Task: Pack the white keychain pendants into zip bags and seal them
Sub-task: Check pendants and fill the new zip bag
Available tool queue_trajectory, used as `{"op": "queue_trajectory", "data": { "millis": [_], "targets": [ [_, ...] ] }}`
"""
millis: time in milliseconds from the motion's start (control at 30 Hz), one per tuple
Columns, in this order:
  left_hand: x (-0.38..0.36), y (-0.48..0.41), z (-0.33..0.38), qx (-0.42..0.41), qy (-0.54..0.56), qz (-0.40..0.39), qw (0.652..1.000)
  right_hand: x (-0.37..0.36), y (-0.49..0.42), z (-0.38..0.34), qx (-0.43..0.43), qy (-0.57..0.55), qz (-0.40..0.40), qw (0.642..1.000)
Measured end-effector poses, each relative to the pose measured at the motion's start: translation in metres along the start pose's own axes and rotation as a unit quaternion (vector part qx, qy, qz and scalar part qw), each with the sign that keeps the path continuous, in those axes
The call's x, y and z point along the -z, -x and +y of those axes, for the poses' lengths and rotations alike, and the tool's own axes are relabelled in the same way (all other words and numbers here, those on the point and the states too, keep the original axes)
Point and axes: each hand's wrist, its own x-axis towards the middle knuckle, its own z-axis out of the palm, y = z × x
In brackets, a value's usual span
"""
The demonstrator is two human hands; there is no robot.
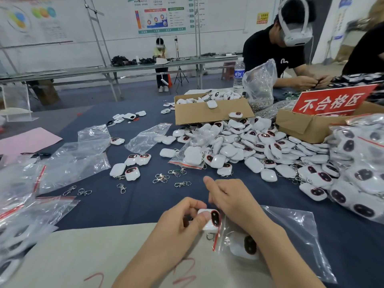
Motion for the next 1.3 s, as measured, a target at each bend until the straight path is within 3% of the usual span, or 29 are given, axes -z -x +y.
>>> {"op": "queue_trajectory", "data": {
  "millis": [133,300,500,633,700,833,933,1000,1067,1167,1300],
  "targets": [
    [-0.008,0.002,0.003,-0.019,0.020,-0.012,1.000,-0.002,-0.001,-0.003,-0.006,-0.052,0.010,0.999],
    [-0.012,0.001,0.006,0.030,0.106,-0.020,0.994,-0.003,-0.001,-0.008,-0.016,-0.115,0.032,0.993],
    [-0.019,0.002,0.003,-0.045,-0.059,-0.018,0.997,-0.009,0.001,-0.018,0.006,-0.139,0.000,0.990],
    [-0.013,0.002,-0.001,-0.080,-0.081,-0.056,0.992,-0.012,0.001,-0.020,0.005,-0.179,-0.011,0.984],
    [-0.013,0.000,-0.004,-0.083,-0.064,-0.017,0.994,-0.011,0.000,-0.020,0.007,-0.206,-0.015,0.978],
    [-0.008,-0.011,-0.010,-0.008,0.068,0.131,0.989,0.000,-0.006,-0.021,-0.004,-0.331,0.028,0.943],
    [-0.003,-0.014,-0.015,-0.036,0.011,0.185,0.982,0.014,-0.011,-0.012,-0.050,-0.425,0.112,0.897],
    [0.000,-0.014,-0.016,-0.058,-0.029,0.200,0.978,0.021,-0.013,-0.003,-0.063,-0.387,0.163,0.905],
    [-0.001,-0.016,-0.018,-0.063,-0.062,0.192,0.977,0.024,-0.012,0.008,-0.073,-0.256,0.197,0.943],
    [-0.005,-0.023,-0.020,-0.032,-0.124,0.160,0.979,0.020,-0.011,0.023,-0.087,-0.068,0.172,0.979],
    [-0.005,-0.041,-0.016,0.003,-0.253,0.134,0.958,0.011,-0.013,0.031,-0.077,0.067,0.135,0.986]
  ]
}}
